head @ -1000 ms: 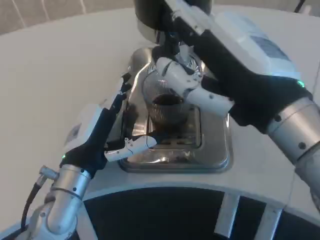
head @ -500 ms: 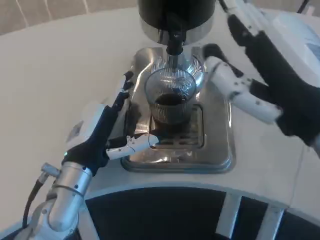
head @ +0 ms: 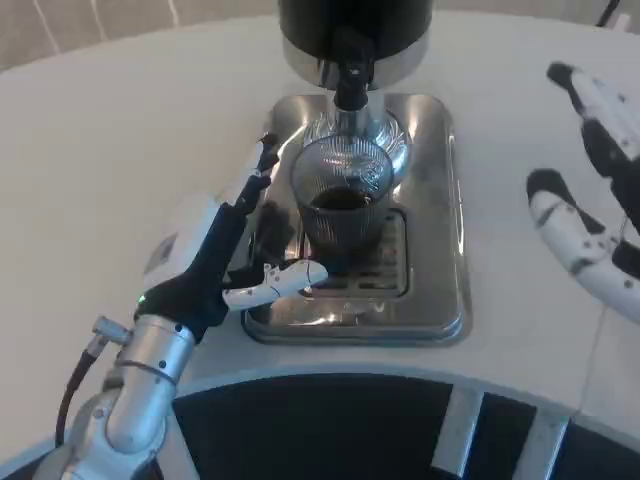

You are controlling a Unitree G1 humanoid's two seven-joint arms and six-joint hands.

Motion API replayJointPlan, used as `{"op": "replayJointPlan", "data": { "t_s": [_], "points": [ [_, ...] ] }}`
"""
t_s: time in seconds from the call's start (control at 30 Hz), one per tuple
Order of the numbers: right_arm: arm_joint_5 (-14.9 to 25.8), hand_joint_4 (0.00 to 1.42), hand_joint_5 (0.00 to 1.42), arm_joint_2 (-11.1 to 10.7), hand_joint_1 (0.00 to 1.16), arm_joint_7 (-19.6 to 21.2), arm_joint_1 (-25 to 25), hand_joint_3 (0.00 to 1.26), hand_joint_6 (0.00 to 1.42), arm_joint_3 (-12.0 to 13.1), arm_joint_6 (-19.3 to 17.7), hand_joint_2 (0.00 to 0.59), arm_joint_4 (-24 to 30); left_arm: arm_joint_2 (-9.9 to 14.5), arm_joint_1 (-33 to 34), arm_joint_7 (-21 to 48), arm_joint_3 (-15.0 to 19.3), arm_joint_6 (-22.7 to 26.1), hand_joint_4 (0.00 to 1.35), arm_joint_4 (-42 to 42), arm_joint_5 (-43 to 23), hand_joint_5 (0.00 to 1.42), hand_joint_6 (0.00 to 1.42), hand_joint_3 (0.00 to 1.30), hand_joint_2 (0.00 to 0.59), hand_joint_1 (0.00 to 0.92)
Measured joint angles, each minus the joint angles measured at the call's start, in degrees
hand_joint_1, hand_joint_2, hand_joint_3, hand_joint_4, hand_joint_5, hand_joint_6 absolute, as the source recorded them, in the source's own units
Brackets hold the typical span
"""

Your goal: Grasp the cup under the faucet to collect the drink, then remove the cup.

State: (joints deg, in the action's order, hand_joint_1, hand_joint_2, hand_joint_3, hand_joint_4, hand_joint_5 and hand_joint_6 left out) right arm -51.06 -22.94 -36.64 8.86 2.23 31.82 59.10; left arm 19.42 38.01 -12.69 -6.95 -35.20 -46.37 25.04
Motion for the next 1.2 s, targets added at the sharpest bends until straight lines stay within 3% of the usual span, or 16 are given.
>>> {"op": "replayJointPlan", "data": {
  "t_s": [0.17,0.37,0.53,0.67,0.9,1.2],
  "points": [
    [-1.3,0.0,0.0,3.6,0.05,-1.6,-3.6,0.0,0.0,1.8,-4.3,0.54,0.0,-0.4,0.9,0.0,-0.2,0.0,0.0,-0.8,0.0,0.15,0.11,0.0,0.055,0.35],
    [-2.7,0.0,0.0,11.4,0.06,-4.4,-8.5,0.0,0.0,6.0,-12.8,0.546,0.0,-1.2,3.1,0.0,-0.7,0.4,0.0,-4.0,0.0,0.15,0.12,0.0,0.056,0.351],
    [-3.9,0.0,0.0,15.6,0.06,-7.3,-10.3,0.0,0.0,8.6,-18.6,0.547,0.0,-1.7,4.9,-0.4,-0.9,0.4,0.0,-6.4,0.0,0.15,0.13,0.0,0.054,0.356],
    [-3.9,0.0,0.0,17.5,0.07,-9.4,-12.5,0.0,0.0,10.5,-21.6,0.542,0.0,-1.8,6.0,-0.4,-1.0,0.3,0.0,-8.0,0.0,0.15,0.13,0.0,0.054,0.359],
    [-5.5,0.0,0.0,18.2,0.07,-11.9,-16.2,0.0,0.0,10.8,-23.0,0.54,0.0,-2.0,7.4,-0.4,-1.1,0.3,0.0,-10.1,-0.1,0.15,0.13,0.0,0.056,0.354],
    [-7.4,0.0,0.0,16.4,0.08,-13.2,-17.7,0.0,0.0,7.3,-20.1,0.544,0.0,-2.1,8.4,-0.4,-1.1,0.1,0.0,-11.8,-0.2,0.15,0.13,0.0,0.057,0.352]
  ]
}}
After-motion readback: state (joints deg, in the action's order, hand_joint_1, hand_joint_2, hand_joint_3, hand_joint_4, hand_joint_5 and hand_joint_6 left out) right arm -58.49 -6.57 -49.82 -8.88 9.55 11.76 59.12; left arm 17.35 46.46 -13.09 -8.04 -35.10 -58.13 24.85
